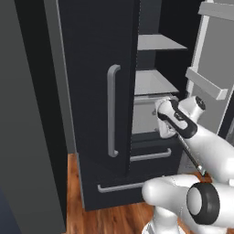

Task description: Place one of the steaks on the plate and the other in the bowl. Then place the bowl in the fridge.

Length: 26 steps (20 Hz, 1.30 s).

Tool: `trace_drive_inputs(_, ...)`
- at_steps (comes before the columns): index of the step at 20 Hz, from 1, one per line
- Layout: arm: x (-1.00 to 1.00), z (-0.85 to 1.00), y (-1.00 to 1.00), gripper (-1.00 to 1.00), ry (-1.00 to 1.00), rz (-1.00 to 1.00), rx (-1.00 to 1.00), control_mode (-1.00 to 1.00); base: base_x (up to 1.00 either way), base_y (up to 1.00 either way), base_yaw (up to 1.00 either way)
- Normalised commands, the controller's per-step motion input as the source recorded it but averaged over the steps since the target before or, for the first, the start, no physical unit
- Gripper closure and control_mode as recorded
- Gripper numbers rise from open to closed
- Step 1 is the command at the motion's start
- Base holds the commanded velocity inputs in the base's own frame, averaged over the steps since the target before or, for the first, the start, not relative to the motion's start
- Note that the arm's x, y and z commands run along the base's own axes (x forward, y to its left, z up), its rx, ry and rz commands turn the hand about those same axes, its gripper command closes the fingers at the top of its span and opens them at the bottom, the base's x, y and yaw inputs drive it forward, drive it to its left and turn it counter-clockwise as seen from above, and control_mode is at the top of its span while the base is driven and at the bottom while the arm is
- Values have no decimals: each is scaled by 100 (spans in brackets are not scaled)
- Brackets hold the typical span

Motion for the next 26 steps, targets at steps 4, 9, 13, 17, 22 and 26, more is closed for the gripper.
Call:
trace_drive_inputs(4,85,-20,4,-100,2,13,7,-100,0,0,0)
trace_drive_inputs(9,57,-18,14,-100,1,18,4,-100,0,0,0)
trace_drive_inputs(13,39,-41,55,-100,4,26,8,-100,0,0,0)
trace_drive_inputs(17,11,-34,69,-100,1,27,4,-100,0,0,0)
trace_drive_inputs(22,0,-28,61,-100,6,28,3,-100,0,0,0)
trace_drive_inputs(26,-23,-17,67,-100,10,28,2,-100,0,0,0)
